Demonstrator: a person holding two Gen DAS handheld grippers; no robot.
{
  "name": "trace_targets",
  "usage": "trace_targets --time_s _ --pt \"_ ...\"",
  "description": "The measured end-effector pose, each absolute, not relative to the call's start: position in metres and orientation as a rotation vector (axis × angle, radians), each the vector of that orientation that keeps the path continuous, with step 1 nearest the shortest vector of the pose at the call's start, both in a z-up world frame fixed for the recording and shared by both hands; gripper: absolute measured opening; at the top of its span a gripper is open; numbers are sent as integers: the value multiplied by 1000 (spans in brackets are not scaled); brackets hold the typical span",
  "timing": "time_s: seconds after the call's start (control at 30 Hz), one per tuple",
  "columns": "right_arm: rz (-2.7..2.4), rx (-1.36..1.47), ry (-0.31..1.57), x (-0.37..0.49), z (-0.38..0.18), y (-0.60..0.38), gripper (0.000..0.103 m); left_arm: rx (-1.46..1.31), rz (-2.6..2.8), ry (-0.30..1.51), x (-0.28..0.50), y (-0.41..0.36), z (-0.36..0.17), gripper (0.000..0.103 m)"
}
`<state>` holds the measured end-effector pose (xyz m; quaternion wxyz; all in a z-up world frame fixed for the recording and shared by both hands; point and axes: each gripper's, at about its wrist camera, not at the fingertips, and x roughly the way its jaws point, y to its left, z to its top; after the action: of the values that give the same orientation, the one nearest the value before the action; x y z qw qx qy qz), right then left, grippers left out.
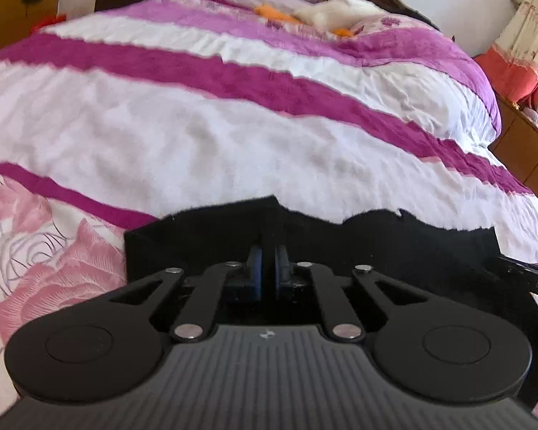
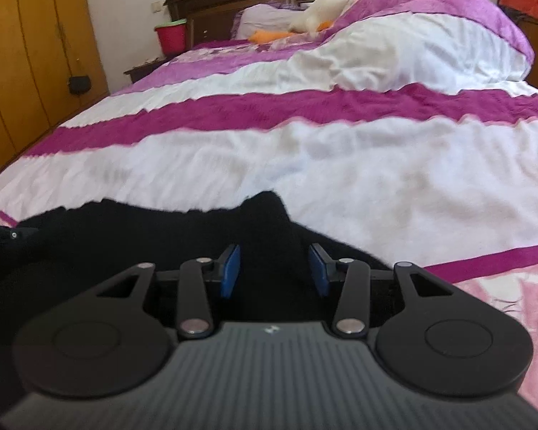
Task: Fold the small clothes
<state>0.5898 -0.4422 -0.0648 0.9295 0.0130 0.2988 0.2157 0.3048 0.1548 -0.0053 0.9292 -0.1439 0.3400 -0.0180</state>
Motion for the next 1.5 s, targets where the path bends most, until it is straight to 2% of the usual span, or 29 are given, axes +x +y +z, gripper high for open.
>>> trace_targets --time_s 0.03,0.17,0.33,0.4,0.47,0.53,0.6,0.7,0.87,1.0,1.07,1.13,1.2,1.3,1.5 --pt "437 37 585 586 -63 -445 8 -279 -18 656 300 153 -2 7" --pt "355 81 426 572 -54 -453 8 -124 86 523 292 140 8 7" --pt "329 12 618 597 -75 -439 11 -128 149 667 322 144 -16 9" --pt "324 4 623 597 -72 -437 11 -140 154 678 324 147 -16 14" --pt "320 8 613 591 -62 -440 13 -143 153 677 320 149 -11 24" --pt "300 18 560 578 -51 -448 22 -131 140 682 314 150 -5 36" --pt "309 35 490 558 -40 -456 25 -110 117 673 302 149 4 40" --pt "420 45 492 539 -37 -461 25 -71 74 673 276 144 17 48" --pt "369 -21 598 540 -70 -454 22 -52 -8 709 241 132 13 52" --pt "271 8 559 539 -76 -457 23 -36 8 714 234 124 -4 53" --pt "262 72 553 530 -67 -465 29 -46 18 713 230 124 -1 53" --pt "270 146 528 517 -60 -478 54 -73 27 720 224 124 3 53" --pt "257 197 506 503 -53 -489 68 -92 39 722 216 124 9 53" --pt "267 256 509 484 -45 -503 69 -79 61 718 203 120 19 56" --pt "284 330 557 448 -52 -514 74 -100 71 724 164 116 28 72"
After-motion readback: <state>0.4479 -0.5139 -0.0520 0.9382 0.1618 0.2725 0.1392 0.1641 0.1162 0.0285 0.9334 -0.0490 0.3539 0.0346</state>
